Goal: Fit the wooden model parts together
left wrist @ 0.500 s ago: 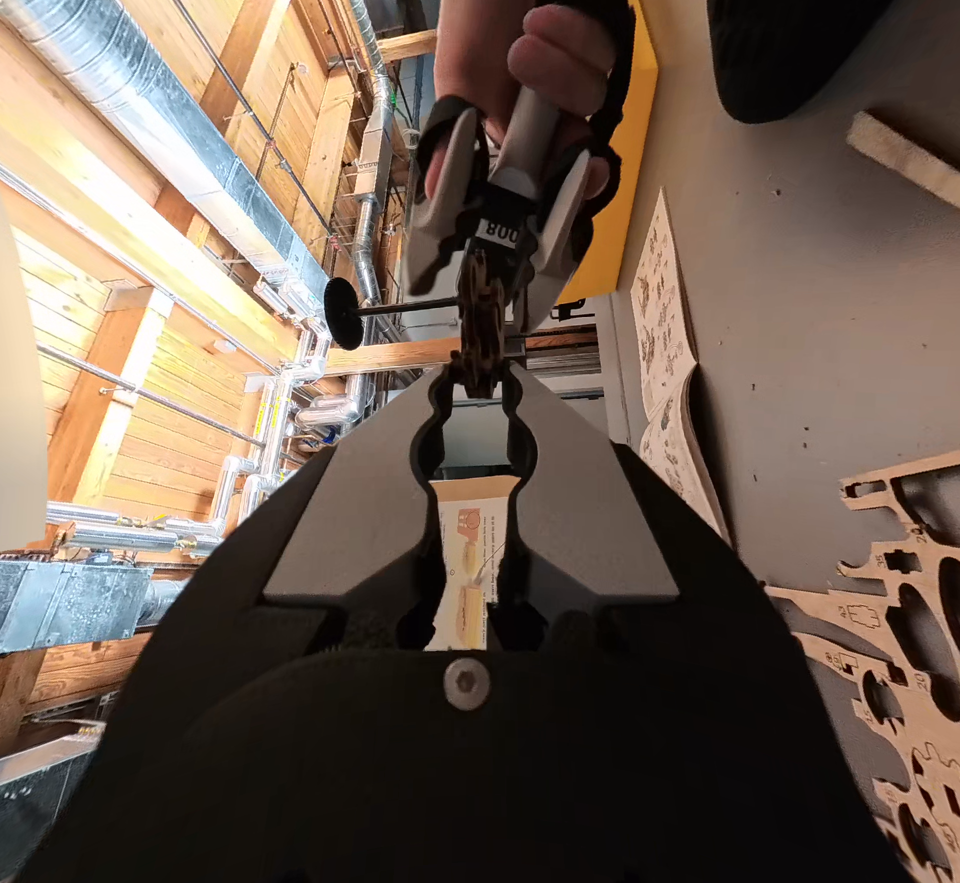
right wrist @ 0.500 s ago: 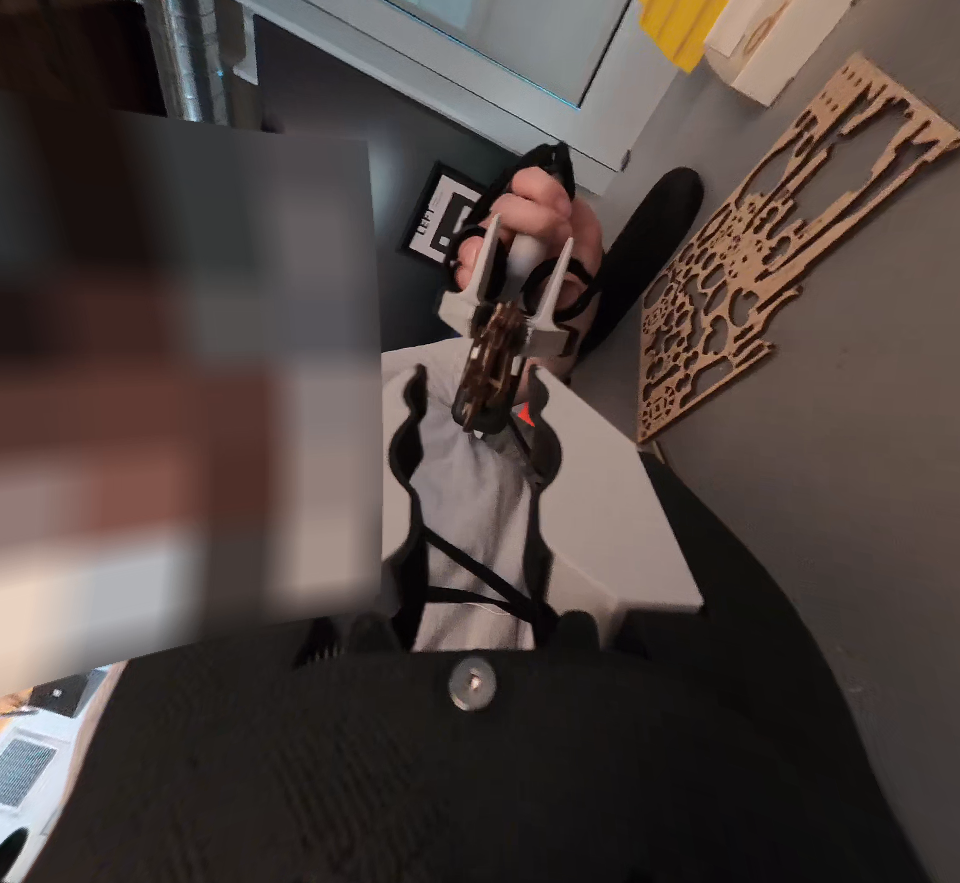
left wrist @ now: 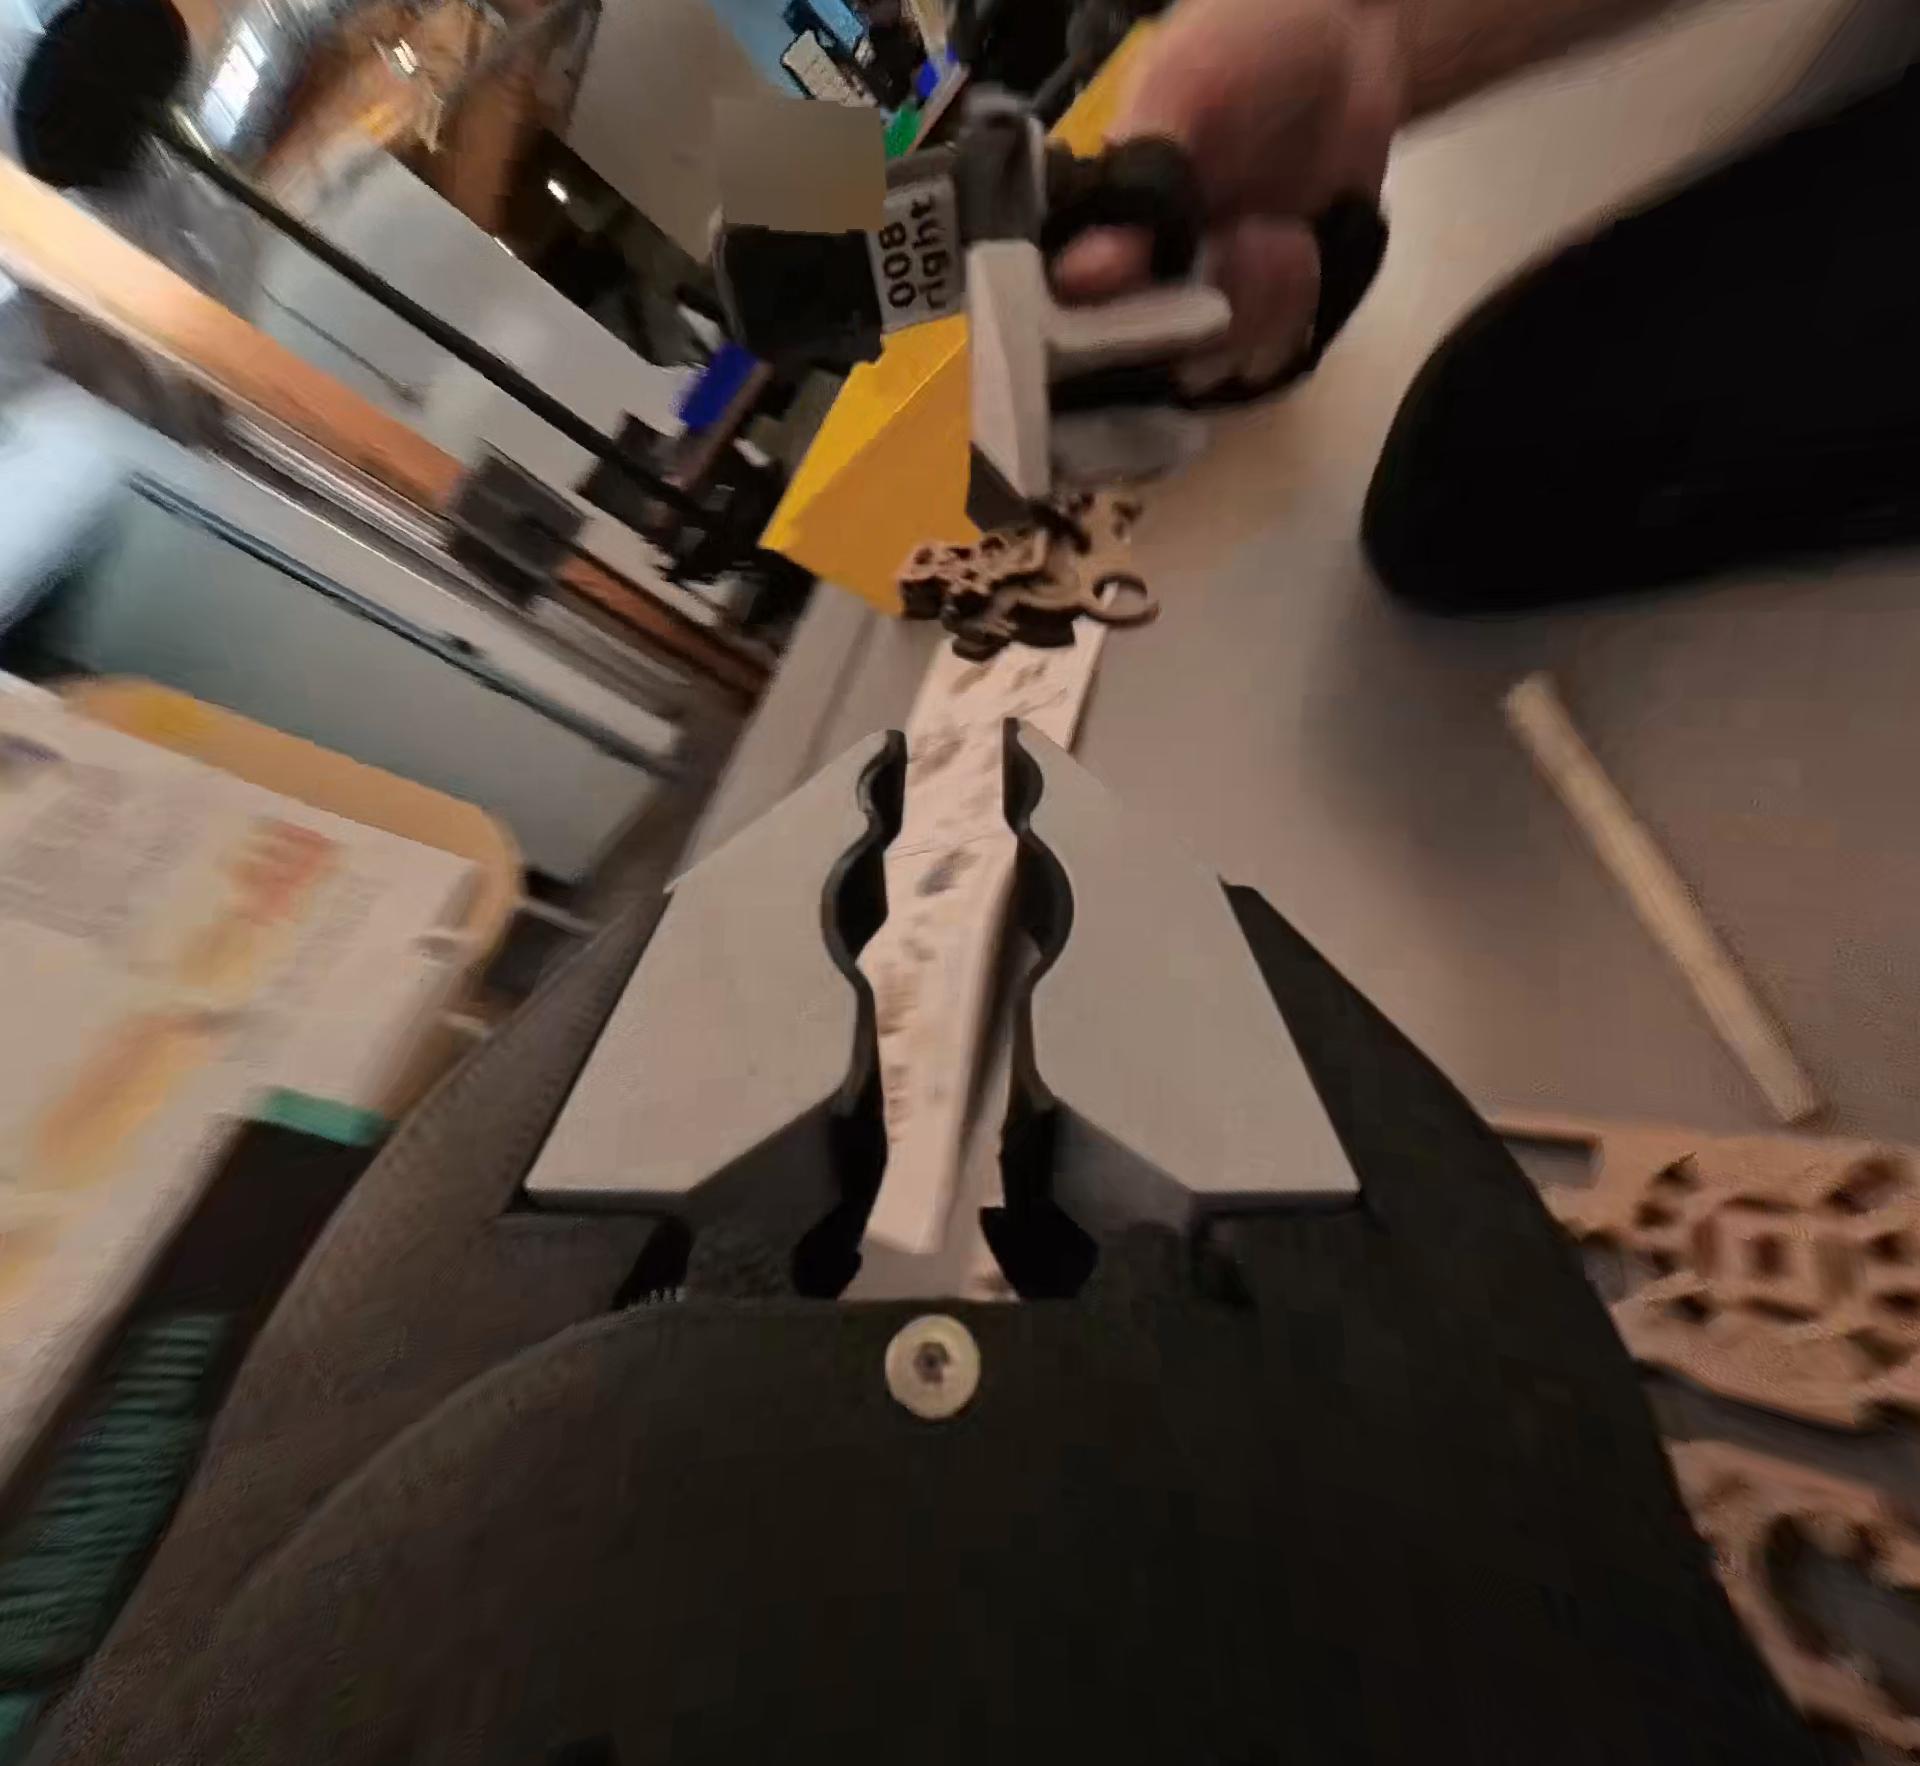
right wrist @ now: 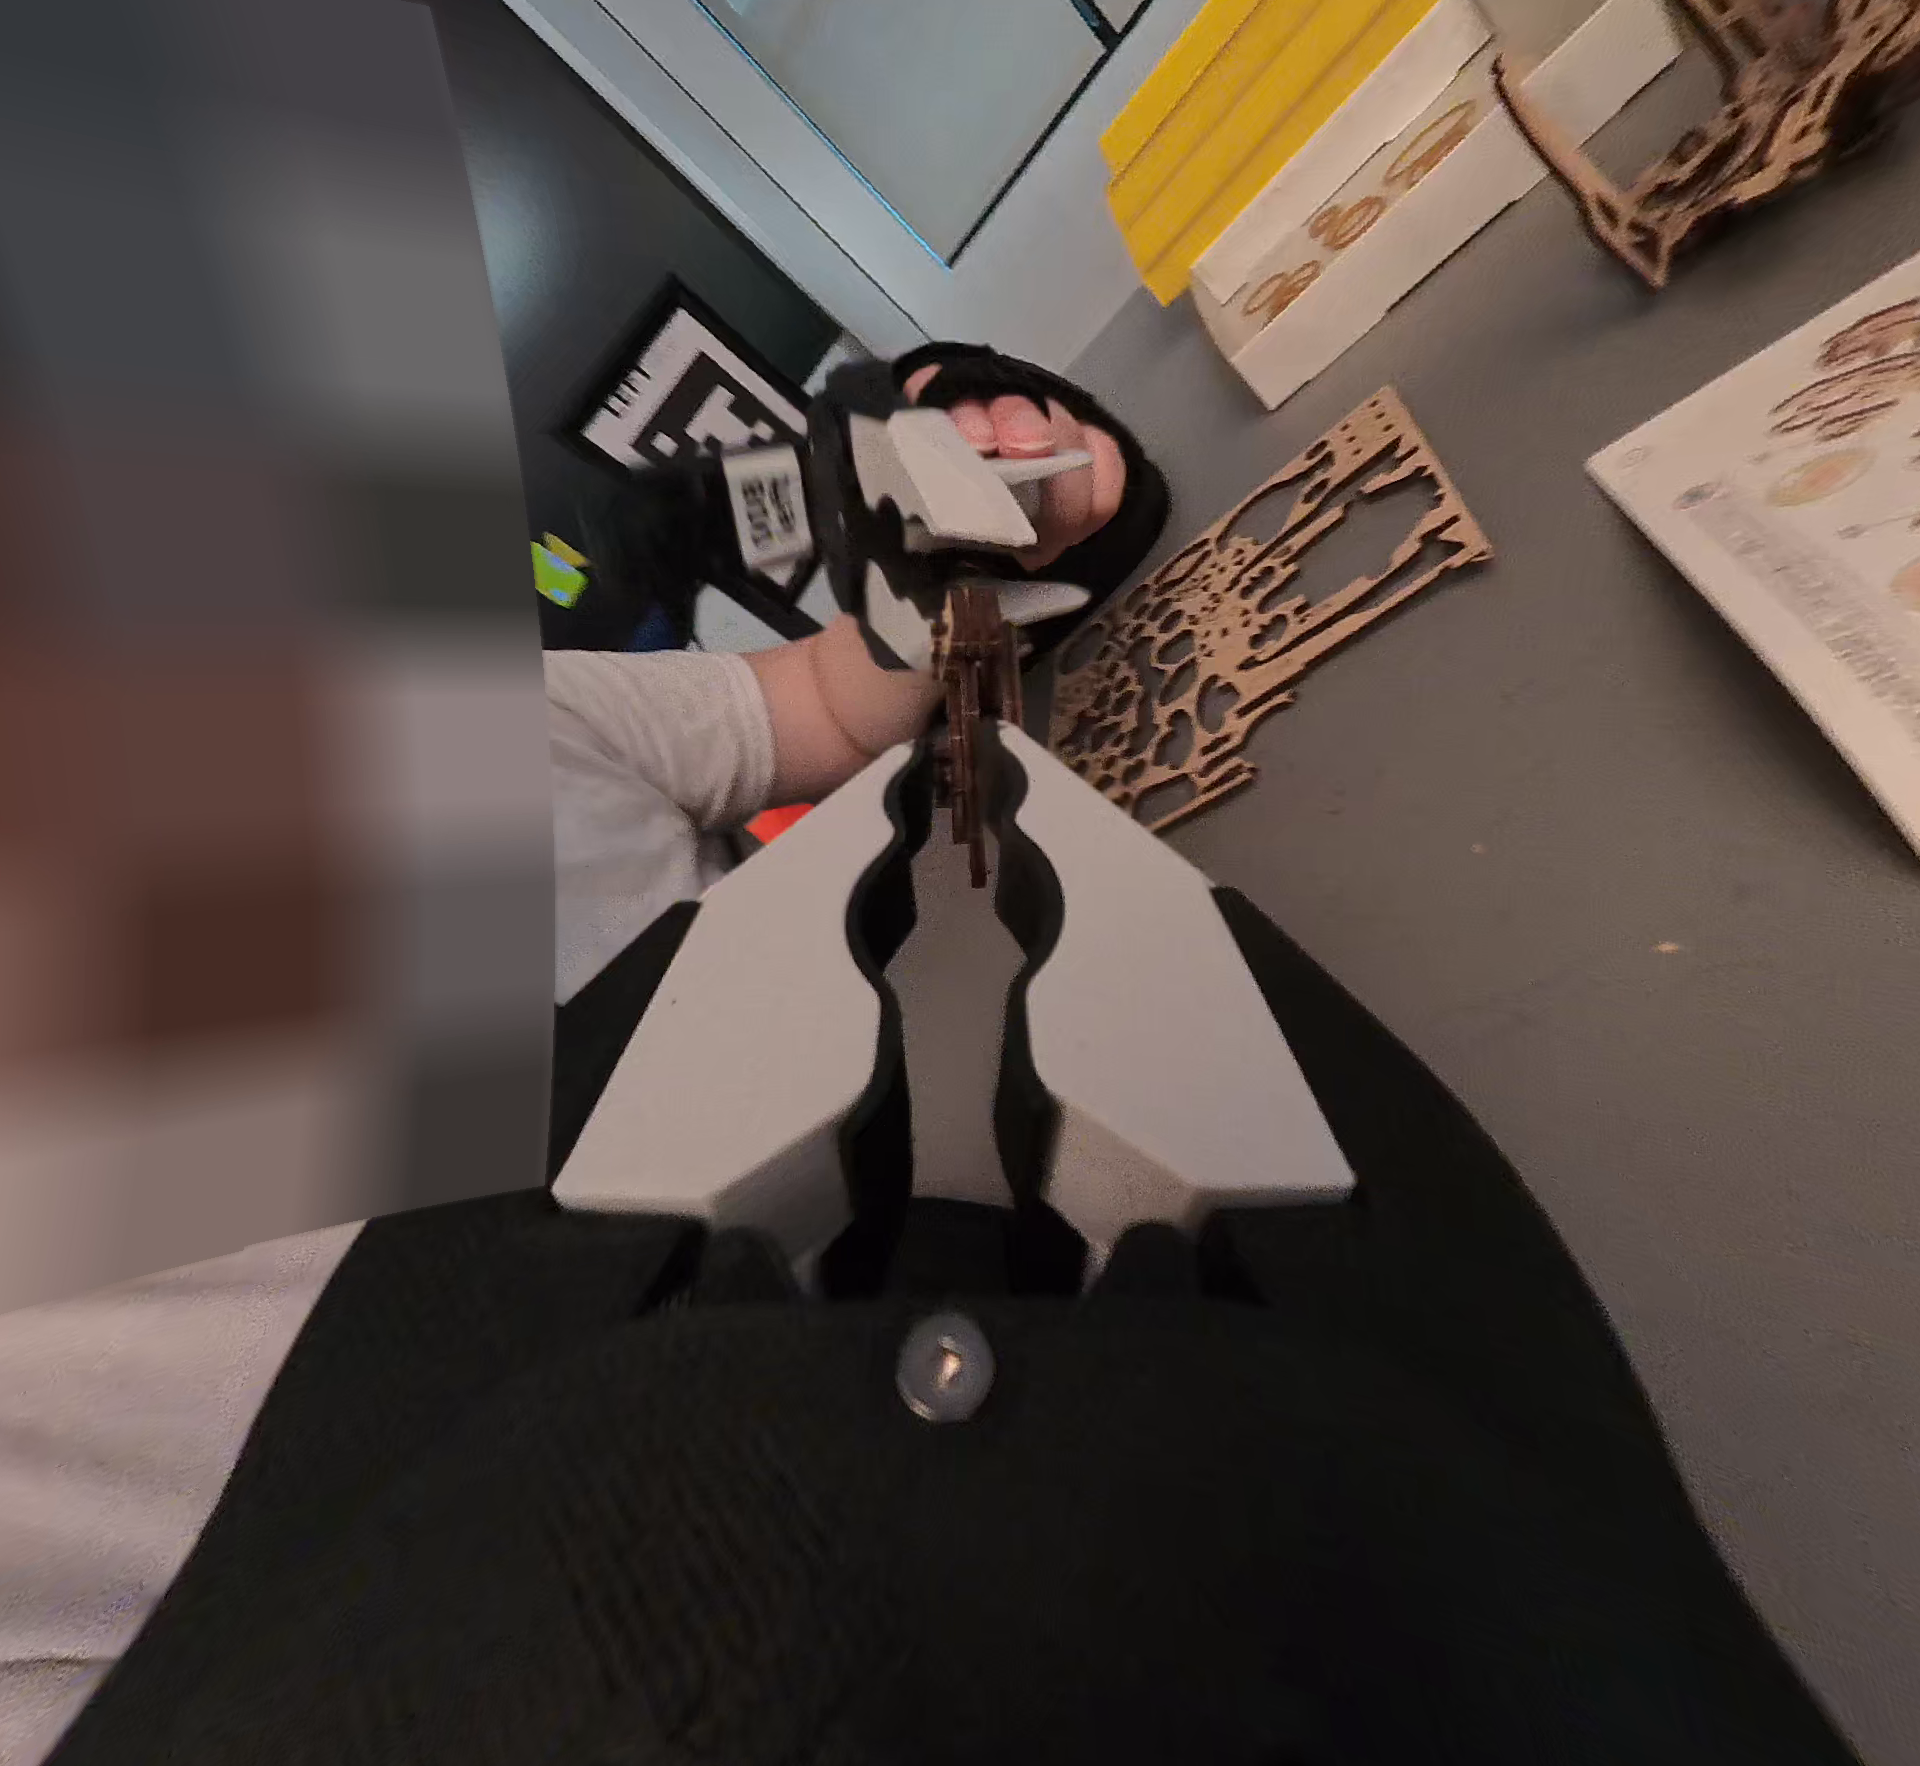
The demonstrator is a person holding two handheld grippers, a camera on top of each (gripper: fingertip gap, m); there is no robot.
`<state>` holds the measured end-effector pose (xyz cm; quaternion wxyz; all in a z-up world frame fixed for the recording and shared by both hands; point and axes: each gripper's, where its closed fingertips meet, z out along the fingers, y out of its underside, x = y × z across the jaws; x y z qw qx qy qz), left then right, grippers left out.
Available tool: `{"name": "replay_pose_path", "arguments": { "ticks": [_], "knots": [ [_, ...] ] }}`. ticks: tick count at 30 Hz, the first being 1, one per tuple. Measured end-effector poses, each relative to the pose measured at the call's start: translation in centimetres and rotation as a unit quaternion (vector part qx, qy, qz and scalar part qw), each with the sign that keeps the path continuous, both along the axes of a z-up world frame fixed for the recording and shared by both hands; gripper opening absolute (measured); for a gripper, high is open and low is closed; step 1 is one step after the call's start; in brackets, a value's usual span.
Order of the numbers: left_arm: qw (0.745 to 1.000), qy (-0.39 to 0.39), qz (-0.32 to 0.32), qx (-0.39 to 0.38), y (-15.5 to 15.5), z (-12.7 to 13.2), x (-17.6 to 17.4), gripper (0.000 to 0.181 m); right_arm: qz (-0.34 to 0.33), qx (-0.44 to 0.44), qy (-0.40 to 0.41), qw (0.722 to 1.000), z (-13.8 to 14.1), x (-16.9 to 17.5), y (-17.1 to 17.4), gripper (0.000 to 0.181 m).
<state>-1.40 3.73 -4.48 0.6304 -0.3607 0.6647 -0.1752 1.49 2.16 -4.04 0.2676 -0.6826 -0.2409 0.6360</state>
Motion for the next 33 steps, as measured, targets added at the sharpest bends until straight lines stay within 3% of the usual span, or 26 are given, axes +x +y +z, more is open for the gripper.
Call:
{"name": "replay_pose_path", "arguments": {
  "ticks": [1, 5, 9, 15, 18, 20, 24, 28, 30, 33],
  "knots": [
    [0.997, -0.008, -0.013, -0.08, -0.1, 0.2, 0.1, 0.019, -0.003, 0.016, -0.013, 1.0, -0.2, 0.1, 0.0, 0.005],
    [0.938, -0.009, -0.06, -0.341, -0.9, 0.5, 0.7, 0.048, -0.003, 0.059, -0.039, 0.997, -0.3, -0.3, -0.2, 0.007],
    [0.888, 0.02, -0.078, -0.452, -1.7, -0.7, 1.4, 0.05, 0.006, 0.119, -0.074, 0.99, -0.6, -1.1, -0.8, 0.007],
    [0.868, 0.039, -0.093, -0.487, -2.2, -1.2, 1.4, 0.022, -0.007, 0.201, -0.118, 0.972, -0.7, -1.6, -0.9, 0.007],
    [0.868, 0.033, -0.093, -0.486, -2.1, -1.0, 1.4, 0.029, -0.01, 0.205, -0.131, 0.97, -1.1, -1.6, -0.8, 0.007],
    [0.871, 0.035, -0.095, -0.481, -2.2, -1.0, 1.4, 0.017, -0.01, 0.207, -0.128, 0.97, -1.0, -1.6, -0.8, 0.007],
    [0.87, 0.022, -0.094, -0.483, -2.0, -0.5, 1.3, 0.016, -0.017, 0.21, -0.104, 0.972, -0.4, -1.7, -0.6, 0.007],
    [0.857, 0.005, -0.092, -0.506, -1.5, 0.1, 1.1, 0.016, -0.046, 0.209, -0.073, 0.974, 0.7, -1.1, 0.3, 0.028],
    [0.839, 0.005, -0.101, -0.535, -1.6, 0.3, 1.0, 0.016, -0.062, 0.256, -0.057, 0.963, 1.7, -0.8, 0.5, 0.036],
    [0.811, 0.038, -0.11, -0.573, -2.3, -0.6, 1.1, 0.016, -0.074, 0.389, -0.095, 0.913, 2.0, -0.9, -0.1, 0.038]
  ]
}}
